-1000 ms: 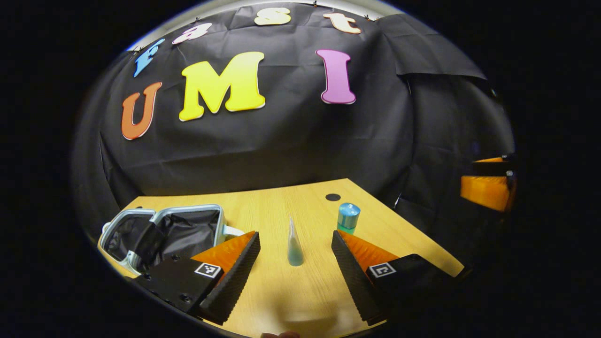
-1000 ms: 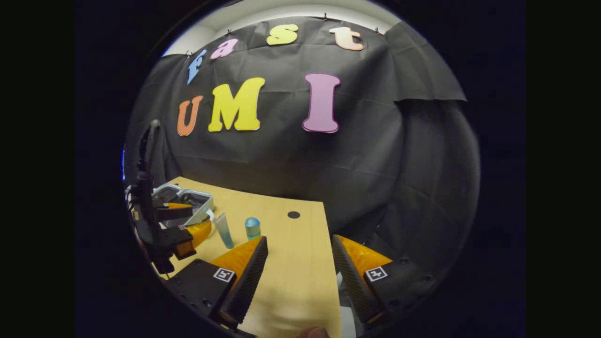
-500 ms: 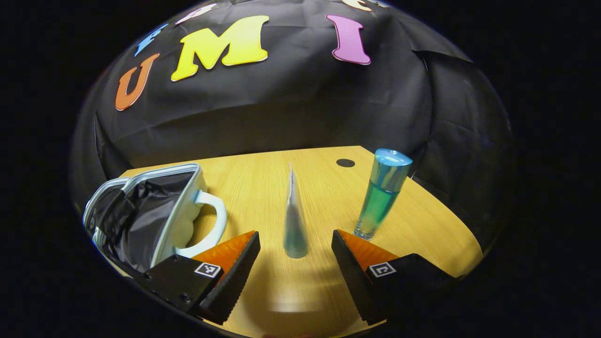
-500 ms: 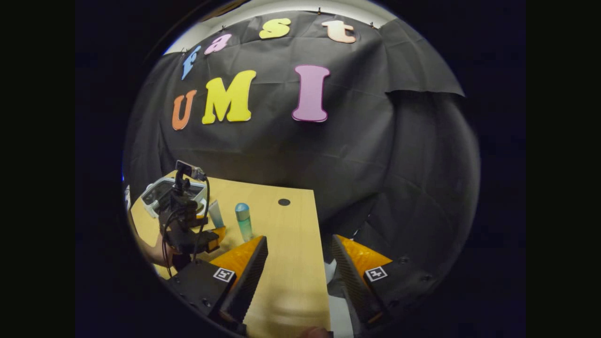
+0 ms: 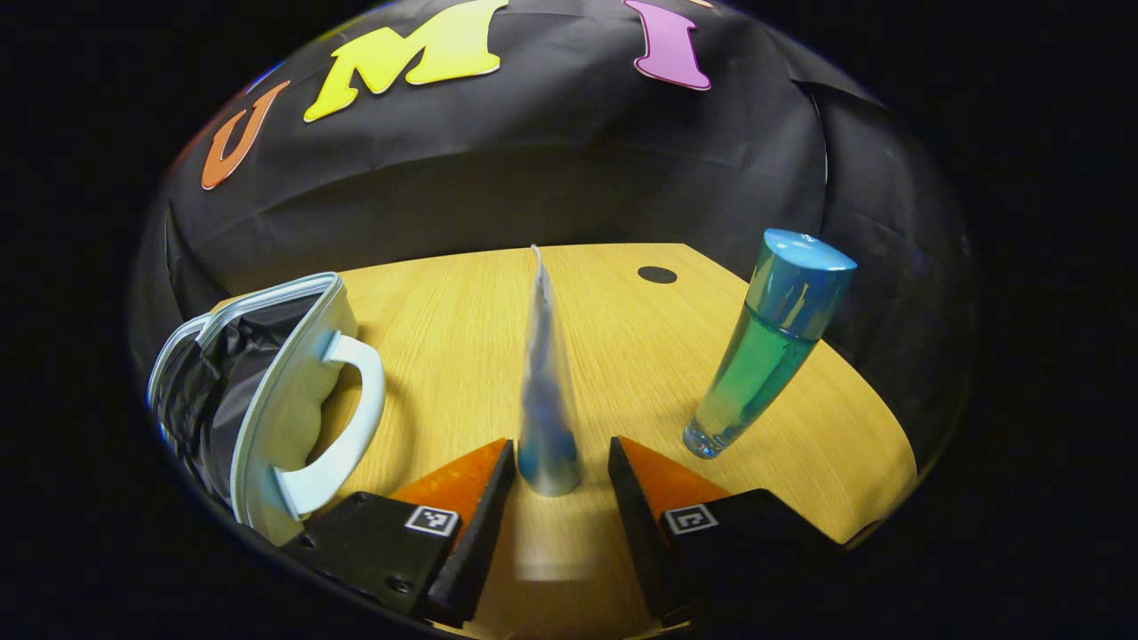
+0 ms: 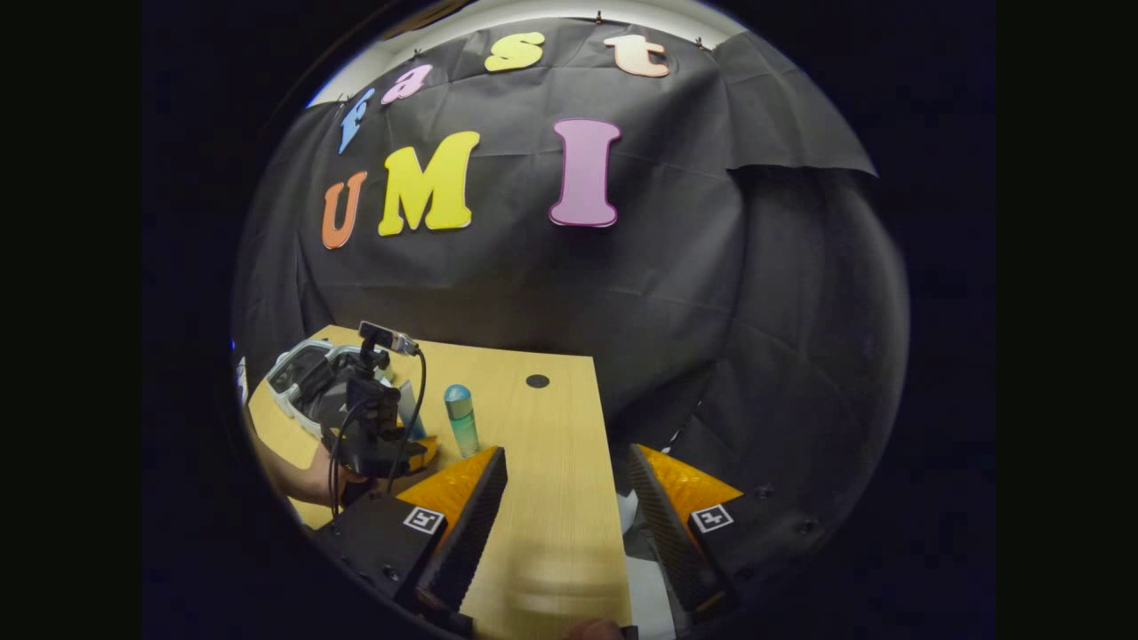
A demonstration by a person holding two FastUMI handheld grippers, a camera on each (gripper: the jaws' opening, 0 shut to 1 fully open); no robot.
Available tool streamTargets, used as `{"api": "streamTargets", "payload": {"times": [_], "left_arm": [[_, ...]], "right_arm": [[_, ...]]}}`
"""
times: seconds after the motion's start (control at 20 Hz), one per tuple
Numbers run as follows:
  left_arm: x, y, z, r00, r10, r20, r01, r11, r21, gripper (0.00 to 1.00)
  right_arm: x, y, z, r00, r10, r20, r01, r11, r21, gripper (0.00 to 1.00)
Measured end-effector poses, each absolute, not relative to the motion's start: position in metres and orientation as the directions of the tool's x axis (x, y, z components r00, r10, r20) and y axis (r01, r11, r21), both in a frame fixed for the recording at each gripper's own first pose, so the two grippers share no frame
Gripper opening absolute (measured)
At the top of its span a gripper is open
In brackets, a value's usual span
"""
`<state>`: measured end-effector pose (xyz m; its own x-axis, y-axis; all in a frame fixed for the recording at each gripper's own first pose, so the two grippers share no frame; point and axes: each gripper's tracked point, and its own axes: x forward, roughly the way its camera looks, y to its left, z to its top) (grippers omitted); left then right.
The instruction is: First open the suitcase, pack the skin care products into it, and then close the suitcase.
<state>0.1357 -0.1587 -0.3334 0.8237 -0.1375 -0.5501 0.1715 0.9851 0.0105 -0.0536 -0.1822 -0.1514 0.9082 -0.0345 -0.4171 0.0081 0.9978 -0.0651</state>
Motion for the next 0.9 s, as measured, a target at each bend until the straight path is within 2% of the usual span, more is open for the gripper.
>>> {"api": "streamTargets", "payload": {"times": [0.05,0.1,0.35,0.55,0.75,0.9], "left_arm": [[0.136,-0.157,-0.334,0.819,-0.134,-0.558,0.167,0.986,0.009,0.61],[0.135,-0.157,-0.333,0.813,-0.135,-0.566,0.165,0.986,0.002,0.42],[0.122,-0.151,-0.308,0.811,-0.163,-0.562,0.163,0.985,-0.051,0.39],[0.085,-0.135,-0.260,0.814,-0.199,-0.546,0.165,0.980,-0.112,0.37],[0.044,-0.103,-0.219,0.819,-0.172,-0.548,0.134,0.985,-0.110,0.37],[0.020,-0.077,-0.199,0.821,-0.135,-0.555,0.085,0.990,-0.114,0.37]], "right_arm": [[-0.054,-0.181,-0.152,0.908,-0.034,-0.417,0.007,0.998,-0.066,0.82],[-0.054,-0.181,-0.152,0.908,-0.034,-0.417,0.006,0.998,-0.069,0.82],[-0.042,-0.172,-0.172,0.905,-0.011,-0.425,-0.014,0.998,-0.057,0.82],[-0.020,-0.133,-0.204,0.891,0.075,-0.449,-0.094,0.995,-0.020,0.82],[0.012,-0.081,-0.239,0.876,0.159,-0.455,-0.166,0.986,0.025,0.84],[0.038,-0.059,-0.263,0.865,0.185,-0.467,-0.193,0.981,0.031,0.82]]}}
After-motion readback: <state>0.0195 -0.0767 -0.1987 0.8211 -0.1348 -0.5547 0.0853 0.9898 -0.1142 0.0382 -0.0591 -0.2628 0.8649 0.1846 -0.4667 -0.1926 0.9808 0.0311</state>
